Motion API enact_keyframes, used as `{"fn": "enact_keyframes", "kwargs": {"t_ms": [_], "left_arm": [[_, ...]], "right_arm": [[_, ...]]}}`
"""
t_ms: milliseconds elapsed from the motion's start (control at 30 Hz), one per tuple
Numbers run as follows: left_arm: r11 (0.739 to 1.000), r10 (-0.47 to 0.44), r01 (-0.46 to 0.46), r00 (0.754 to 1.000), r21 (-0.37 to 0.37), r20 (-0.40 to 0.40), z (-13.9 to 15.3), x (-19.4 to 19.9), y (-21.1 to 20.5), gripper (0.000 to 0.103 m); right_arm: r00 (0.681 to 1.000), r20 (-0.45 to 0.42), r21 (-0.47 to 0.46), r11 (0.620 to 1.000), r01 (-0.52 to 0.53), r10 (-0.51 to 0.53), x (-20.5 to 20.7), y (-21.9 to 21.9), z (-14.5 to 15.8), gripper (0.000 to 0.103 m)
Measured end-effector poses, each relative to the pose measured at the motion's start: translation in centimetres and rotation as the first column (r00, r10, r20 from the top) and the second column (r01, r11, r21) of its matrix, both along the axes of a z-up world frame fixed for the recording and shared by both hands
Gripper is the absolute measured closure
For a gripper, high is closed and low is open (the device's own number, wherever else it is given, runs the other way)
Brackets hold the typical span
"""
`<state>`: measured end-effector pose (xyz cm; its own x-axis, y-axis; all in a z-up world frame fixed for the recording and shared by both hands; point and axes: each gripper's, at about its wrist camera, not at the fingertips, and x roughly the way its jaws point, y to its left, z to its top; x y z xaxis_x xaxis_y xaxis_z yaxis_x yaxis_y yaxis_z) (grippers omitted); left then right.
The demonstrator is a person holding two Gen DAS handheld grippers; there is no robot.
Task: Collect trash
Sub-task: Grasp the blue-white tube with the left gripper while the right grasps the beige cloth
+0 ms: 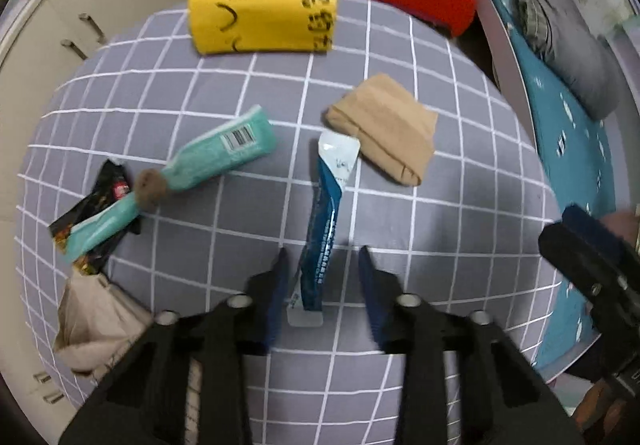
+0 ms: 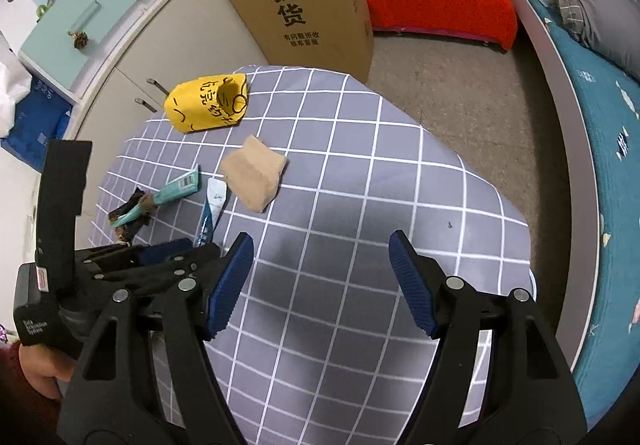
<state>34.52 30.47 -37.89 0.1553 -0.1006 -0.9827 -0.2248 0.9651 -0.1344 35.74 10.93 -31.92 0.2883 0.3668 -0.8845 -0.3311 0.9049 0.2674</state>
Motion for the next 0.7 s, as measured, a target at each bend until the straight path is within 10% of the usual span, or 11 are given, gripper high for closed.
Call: {"fn": "enact_keyframes", "kwargs": {"t_ms": [133, 700], "left_arm": [[0.999, -0.038, 0.038, 0.999, -0.015, 0.039, 0.2, -0.1, 0.1, 0.094], [0.988, 0.150, -0.153, 0.982, 0.016, 0.119, 4.6, -3.2, 8.8, 0.095]], "right_arm": [[1.000, -0.002, -0.008, 1.000, -0.021, 0.021, 0.8, 1.4, -0.6, 0.033], [0.959, 0.042, -0.158, 0.949, -0.271, 0.281, 3.9, 11.7, -4.1, 0.039]]}}
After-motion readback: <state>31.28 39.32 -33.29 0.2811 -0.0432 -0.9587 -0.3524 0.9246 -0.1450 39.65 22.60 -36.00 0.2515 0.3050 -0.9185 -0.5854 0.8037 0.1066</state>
